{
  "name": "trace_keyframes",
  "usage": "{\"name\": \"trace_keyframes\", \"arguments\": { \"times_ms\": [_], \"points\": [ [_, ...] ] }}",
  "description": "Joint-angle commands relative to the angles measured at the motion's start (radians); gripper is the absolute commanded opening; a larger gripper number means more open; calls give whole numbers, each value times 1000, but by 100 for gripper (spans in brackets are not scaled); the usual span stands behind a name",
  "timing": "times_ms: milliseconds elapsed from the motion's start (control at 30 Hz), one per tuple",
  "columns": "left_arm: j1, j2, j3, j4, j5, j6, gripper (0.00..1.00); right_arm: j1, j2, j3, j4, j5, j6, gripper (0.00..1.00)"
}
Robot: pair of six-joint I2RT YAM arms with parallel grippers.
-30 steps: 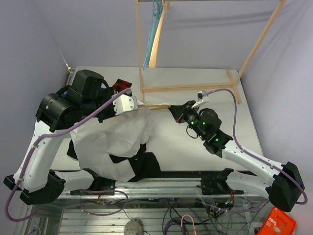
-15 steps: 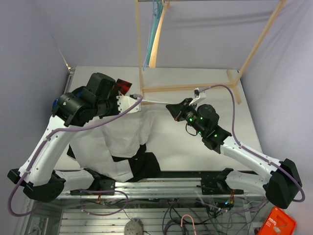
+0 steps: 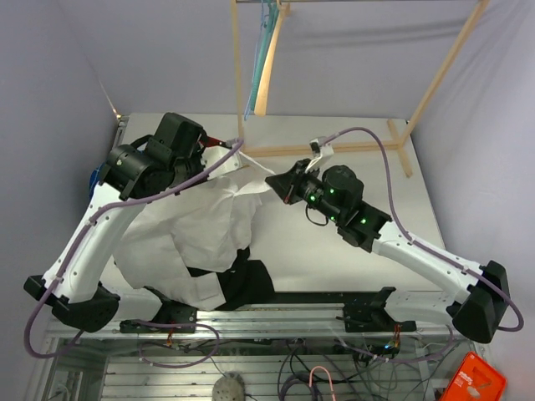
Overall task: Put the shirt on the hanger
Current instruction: Hang the shirt on the hanger.
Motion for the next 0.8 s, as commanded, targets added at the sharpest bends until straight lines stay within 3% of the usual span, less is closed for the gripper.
{"name": "trace_keyframes", "arguments": {
  "times_ms": [0,433,767],
  "points": [
    [18,60,71,40,-66,-141,7,77,33,34,25,-47,-24,0],
    [18,183,224,140,-18,-261,7,359,284,247,129,-132,-97,0],
    [18,226,374,147,123,-266,7,453,302,273,195,-88,-129,0]
  ]
}}
